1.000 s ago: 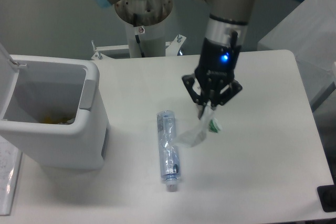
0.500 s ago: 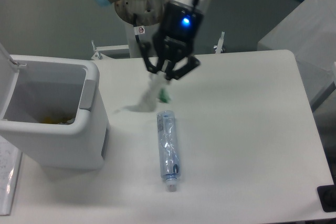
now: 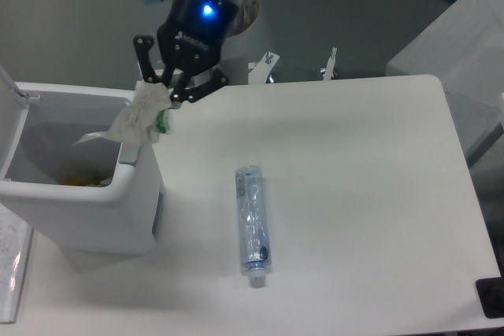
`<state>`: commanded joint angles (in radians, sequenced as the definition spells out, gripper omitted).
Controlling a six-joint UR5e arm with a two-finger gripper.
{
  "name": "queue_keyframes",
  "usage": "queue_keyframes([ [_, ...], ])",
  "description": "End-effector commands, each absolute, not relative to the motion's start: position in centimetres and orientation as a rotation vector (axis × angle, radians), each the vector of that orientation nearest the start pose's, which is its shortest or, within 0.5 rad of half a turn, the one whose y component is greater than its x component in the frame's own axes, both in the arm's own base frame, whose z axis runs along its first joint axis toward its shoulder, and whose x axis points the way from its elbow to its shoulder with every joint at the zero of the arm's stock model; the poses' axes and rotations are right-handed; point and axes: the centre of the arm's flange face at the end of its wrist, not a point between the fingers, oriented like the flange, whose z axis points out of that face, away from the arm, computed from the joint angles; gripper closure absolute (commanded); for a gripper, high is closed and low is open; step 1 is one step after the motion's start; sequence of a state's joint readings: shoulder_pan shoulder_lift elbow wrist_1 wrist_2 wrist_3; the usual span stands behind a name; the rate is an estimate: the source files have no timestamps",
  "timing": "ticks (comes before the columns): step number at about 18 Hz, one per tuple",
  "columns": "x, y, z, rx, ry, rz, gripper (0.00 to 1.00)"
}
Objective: Place the trash in the trash can
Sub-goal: 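Carry the bag over the white trash bin and release it inside, then move the open gripper over the clear plastic tube and lower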
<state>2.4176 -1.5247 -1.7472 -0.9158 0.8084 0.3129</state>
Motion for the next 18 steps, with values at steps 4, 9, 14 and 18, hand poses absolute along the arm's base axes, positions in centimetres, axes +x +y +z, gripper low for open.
queue_keyframes([
  [4,-22.4,50.0,49.5,-2.299,-0.324,-0.486,0.87],
  [9,-21.3,51.0,48.2,-2.322,-0.285,-0.506,0.33],
  [14,-21.1,50.9,48.5,-2.320,-0.271,-0.494,0.00],
  [18,-21.2,50.7,49.5,-2.310,-0.265,-0.475,0.00],
])
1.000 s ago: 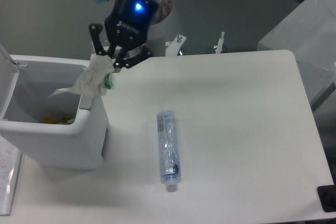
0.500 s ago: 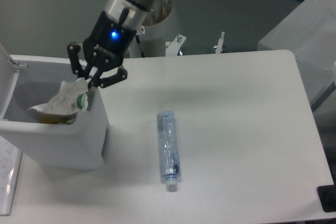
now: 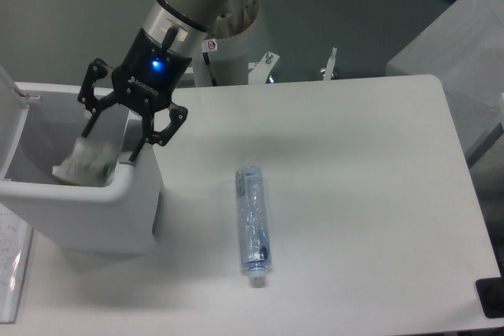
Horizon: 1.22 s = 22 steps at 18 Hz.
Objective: Place the trash in the trash can
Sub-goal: 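Move the open gripper over the clear plastic tube and lower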
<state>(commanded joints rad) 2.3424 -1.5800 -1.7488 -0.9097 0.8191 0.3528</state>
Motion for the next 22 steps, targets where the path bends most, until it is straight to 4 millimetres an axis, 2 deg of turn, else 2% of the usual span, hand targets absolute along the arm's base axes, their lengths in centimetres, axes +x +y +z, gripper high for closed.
queue_keyframes([
  [2,-21.9,50.8,50.6,-2.297,-0.265,-0.454,0.00],
  [5,-24.4,50.5,51.1,-2.317,-0.313,-0.365,0.00],
  [9,-28.3,50.7,48.5,-2.428,-0.432,-0.206,0.00],
  [12,-32.4,50.1,47.8,-2.469,-0.546,-0.091,0.00],
  [15,-37.4,51.6,44.7,-2.493,-0.684,-0.110,0.00],
  [17,-40.2,53.0,40.7,-2.575,-0.773,-0.079,0.00],
  [19,-42.9,54.8,37.6,-2.624,-0.804,-0.043,0.00],
  [22,-45.5,56.7,33.9,-2.660,-0.817,-0.072,0.00],
])
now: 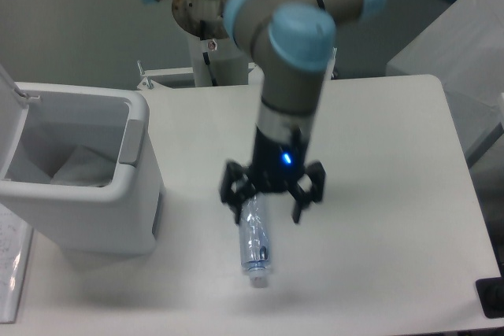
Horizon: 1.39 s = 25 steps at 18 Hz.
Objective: Place the trash in the trash can
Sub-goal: 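Move the open gripper over the clear plastic tube and lower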
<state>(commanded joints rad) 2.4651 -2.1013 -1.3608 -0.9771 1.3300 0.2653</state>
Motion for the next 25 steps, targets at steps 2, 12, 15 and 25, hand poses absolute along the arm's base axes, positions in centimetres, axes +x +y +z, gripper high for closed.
queue_keyframes([
  [2,-46.1,57.1,31.2,-2.693,-0.818,-0.100,0.00],
  [12,-45.0,59.4,22.6,-2.857,-0.821,-0.088,0.07],
  [15,-43.4,60.6,22.2,-2.875,-0.787,-0.096,0.07],
  [25,-38.8,62.4,19.9,-3.053,-0.631,-0.132,0.23],
])
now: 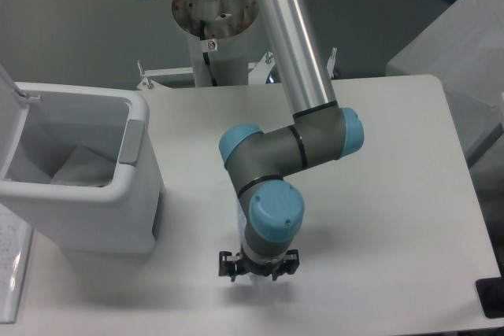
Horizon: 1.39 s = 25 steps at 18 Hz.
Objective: Place the trash in the trash can
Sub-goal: 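Grasp the clear plastic tube by its cap end and lift it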
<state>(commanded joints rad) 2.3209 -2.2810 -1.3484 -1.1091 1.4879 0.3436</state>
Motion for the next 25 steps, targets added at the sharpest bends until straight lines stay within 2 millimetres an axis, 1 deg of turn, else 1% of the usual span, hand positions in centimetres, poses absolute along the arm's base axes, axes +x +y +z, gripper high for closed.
queue_keyframes([
  [2,-38.7,62.4,20.0,-3.057,-0.629,-0.126,0.39],
  [3,-38.6,62.5,19.9,-3.059,-0.627,-0.125,0.45],
  [5,-38.3,62.6,20.0,-3.060,-0.623,-0.125,0.65],
  [6,-38.0,62.8,20.0,-3.063,-0.616,-0.123,0.73],
  [7,-37.9,62.8,20.1,-3.062,-0.613,-0.122,0.84],
  [9,-37.8,62.9,20.5,-3.064,-0.606,-0.099,0.97],
  [10,-37.8,63.0,20.7,-3.064,-0.603,-0.084,1.00],
  [13,-37.4,63.2,21.0,-3.065,-0.590,-0.066,1.00],
  [14,-37.0,63.5,21.7,-3.058,-0.579,-0.057,1.00],
  [16,-36.7,63.5,24.6,-3.019,-0.567,-0.035,1.00],
  [17,-36.6,63.4,26.6,-2.992,-0.561,-0.019,1.00],
  [21,-36.0,63.0,32.2,-2.897,-0.542,-0.023,1.00],
  [23,-35.7,62.4,36.9,-2.816,-0.529,-0.025,1.00],
  [25,-36.4,61.8,41.5,-2.718,-0.532,-0.045,1.00],
])
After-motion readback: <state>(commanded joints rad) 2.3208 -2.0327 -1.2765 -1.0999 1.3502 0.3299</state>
